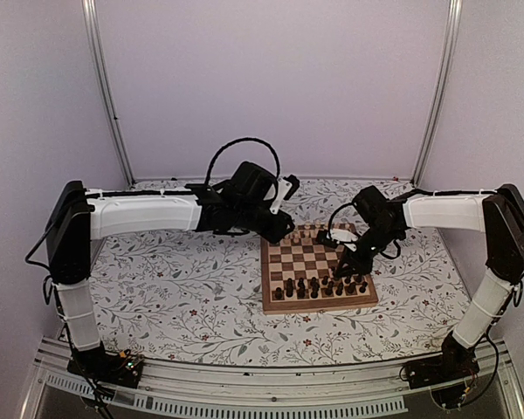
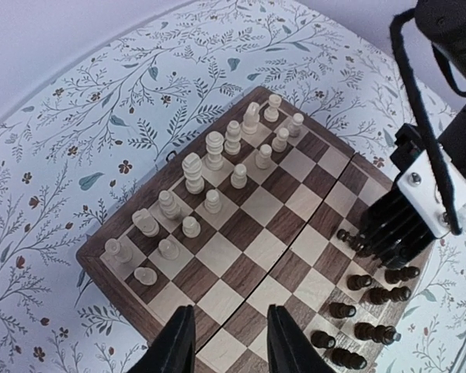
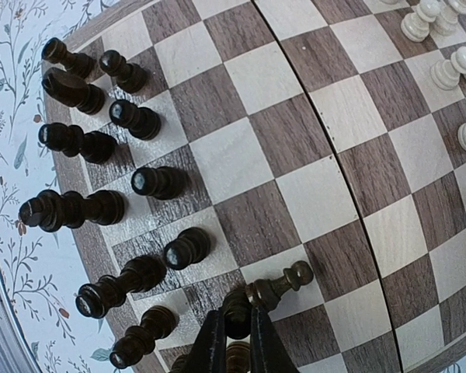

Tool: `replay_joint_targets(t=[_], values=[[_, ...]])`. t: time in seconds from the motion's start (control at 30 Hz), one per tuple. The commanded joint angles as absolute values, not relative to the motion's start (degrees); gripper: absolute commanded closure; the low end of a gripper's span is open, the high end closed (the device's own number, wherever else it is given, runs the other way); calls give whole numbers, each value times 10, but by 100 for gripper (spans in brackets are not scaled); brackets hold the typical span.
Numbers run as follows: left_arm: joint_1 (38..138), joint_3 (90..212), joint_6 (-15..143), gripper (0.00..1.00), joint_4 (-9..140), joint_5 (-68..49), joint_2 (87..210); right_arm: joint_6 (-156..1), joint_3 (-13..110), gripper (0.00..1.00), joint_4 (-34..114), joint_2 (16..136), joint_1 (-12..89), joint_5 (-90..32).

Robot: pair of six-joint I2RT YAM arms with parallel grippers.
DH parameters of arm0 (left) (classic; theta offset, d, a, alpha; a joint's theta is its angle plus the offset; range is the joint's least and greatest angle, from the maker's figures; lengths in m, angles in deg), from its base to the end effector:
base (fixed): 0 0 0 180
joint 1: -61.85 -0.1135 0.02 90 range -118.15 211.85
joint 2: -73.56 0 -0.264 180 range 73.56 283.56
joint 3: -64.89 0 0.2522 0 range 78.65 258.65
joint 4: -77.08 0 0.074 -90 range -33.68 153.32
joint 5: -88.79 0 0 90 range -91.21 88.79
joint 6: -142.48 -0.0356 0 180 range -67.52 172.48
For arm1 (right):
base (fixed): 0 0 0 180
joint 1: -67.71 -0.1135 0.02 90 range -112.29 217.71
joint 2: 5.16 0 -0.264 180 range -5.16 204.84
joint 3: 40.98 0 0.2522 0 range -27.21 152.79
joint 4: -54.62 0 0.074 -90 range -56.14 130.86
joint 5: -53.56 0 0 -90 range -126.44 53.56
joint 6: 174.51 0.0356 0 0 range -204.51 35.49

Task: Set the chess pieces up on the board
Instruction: Pick up the chess piece from the chessboard.

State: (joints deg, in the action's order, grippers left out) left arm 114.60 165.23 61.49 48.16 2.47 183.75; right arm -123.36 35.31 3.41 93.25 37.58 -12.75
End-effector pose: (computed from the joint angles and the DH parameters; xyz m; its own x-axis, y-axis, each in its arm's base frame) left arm 0.2712 -0.3528 0.2495 -0.4940 0.3915 -0.7763 0.6953 0.7140 -0.0824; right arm 0.2720 0.1744 0.1776 -0.2944 -0.8350 -0.4648 -0.9553 0.2701 0.1198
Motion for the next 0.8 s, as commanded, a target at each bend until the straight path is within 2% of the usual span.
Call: replay_joint_targets(t=[0.0, 0.37, 0.77], values=[[1120, 1630, 670, 65, 537, -38, 1814, -1235, 372, 92, 40, 936, 373, -140], [1104, 1619, 749, 66, 597, -177, 1856, -1238, 381, 92, 44, 914, 372, -142], [1093, 1591, 800, 66, 647, -218, 1862, -1247, 398, 93, 36, 880, 372, -129]])
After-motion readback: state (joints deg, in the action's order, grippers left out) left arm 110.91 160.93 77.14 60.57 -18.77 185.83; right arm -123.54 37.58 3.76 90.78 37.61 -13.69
